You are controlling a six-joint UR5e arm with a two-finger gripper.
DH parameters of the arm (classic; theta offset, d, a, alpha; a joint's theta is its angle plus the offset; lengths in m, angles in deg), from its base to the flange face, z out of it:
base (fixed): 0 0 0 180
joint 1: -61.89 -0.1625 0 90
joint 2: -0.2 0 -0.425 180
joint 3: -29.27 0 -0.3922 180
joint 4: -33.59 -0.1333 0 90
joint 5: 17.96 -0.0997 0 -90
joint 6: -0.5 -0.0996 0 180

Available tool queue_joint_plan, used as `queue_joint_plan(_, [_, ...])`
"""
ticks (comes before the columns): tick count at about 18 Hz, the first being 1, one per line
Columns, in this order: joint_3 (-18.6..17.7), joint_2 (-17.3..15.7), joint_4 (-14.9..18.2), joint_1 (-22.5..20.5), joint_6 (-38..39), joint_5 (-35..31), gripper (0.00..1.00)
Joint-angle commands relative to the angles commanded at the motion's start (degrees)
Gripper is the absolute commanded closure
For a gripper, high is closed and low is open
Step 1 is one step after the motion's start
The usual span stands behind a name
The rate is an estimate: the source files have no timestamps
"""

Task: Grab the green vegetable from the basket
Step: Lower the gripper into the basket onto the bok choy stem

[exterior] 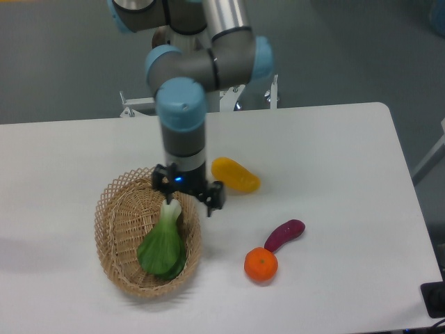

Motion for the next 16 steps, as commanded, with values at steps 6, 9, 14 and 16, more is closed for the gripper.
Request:
queue_joint_plan(6, [-2.9, 2.0, -6.7, 2.2, -0.1, -2.7, 0.00])
queue_joint_plan(9, [-3.0, 3.5, -6.9, 3.2, 0.2, -3.8, 0.00])
queue_joint_plan(14, [-2.9, 4.0, -6.7, 3.2, 0.2, -3.9, 0.00])
queue_joint_plan(16, [-3.0, 4.1, -6.6, 3.2, 0.3, -3.9, 0.00])
